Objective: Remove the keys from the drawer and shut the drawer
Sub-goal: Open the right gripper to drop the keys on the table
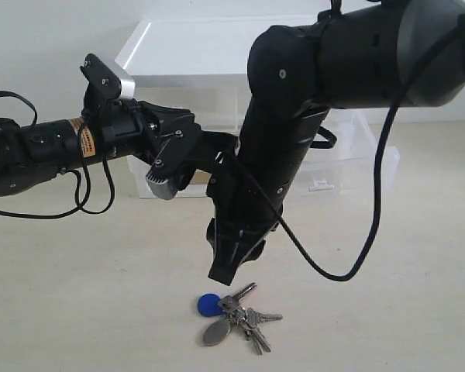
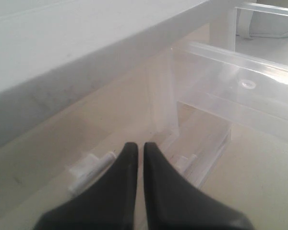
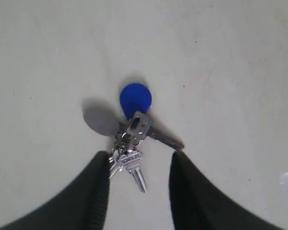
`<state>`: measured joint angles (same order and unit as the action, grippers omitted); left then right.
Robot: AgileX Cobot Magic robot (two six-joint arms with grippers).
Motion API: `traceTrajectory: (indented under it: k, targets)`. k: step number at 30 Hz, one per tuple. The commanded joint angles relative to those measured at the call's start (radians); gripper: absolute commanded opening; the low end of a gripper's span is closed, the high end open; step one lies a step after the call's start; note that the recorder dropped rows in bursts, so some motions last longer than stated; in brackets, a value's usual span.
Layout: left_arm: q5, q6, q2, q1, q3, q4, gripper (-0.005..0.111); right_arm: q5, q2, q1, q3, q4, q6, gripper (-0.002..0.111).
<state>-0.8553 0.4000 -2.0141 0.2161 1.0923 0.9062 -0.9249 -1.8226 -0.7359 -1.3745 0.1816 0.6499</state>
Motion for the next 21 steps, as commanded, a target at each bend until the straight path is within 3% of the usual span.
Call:
traceTrajectory:
  k: [1, 9, 17, 21]
  targets:
    - [0.1, 0.011, -0.036, -0.019, 0.072, -0.158, 0.004, -0.112, -0.003, 0.004, 0.04, 0.097, 0.003, -0.001]
    - [0.1, 0.011, -0.036, -0.019, 0.072, -0.158, 0.004, 0.186, -0.005, -0.032, 0.306, 0.125, 0.067, 0.0]
    - [0.102, 0.011, -0.036, -0.019, 0.072, -0.158, 0.004, 0.245, 0.023, -0.054, 0.326, 0.12, 0.07, 0.0]
    - [0.106, 0.011, -0.036, -0.019, 0.072, -0.158, 0.004, 0.327, 0.099, -0.054, 0.326, 0.01, 0.016, 0.0]
